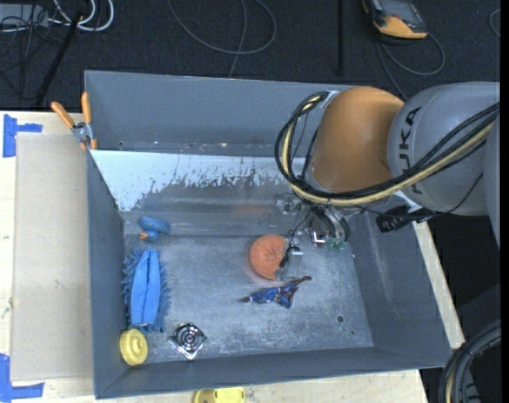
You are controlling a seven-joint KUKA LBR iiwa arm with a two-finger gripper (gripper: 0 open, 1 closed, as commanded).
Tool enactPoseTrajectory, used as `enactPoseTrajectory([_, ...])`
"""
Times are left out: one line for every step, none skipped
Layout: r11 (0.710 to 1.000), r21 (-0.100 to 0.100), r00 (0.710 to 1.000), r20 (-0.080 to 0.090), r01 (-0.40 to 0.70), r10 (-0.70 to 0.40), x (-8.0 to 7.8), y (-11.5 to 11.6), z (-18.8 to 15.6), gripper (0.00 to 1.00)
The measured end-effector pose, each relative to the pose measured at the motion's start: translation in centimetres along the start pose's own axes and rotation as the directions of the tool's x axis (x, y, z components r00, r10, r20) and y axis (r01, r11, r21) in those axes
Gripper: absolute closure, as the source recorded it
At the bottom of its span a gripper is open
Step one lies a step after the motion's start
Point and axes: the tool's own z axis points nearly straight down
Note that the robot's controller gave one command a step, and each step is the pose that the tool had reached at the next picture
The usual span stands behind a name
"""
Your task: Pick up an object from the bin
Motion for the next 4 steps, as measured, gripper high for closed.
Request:
enactPoseTrajectory([1.000, 0.001, 1.000, 0.000, -0.016, 0.016, 5.6, -0.5, 3.7, 0.00])
enactPoseTrajectory([1.000, 0.001, 1.000, 0.000, 0.006, -0.006, 3.2, -1.4, 6.6, 0.00])
enactPoseTrajectory([0.996, 0.001, 0.996, -0.003, -0.089, 0.089, 7.2, 0.9, 8.8, 1.00])
enactPoseTrajectory([0.996, 0.001, 0.996, -0.004, -0.088, 0.088, 7.2, 0.9, 8.8, 1.00])
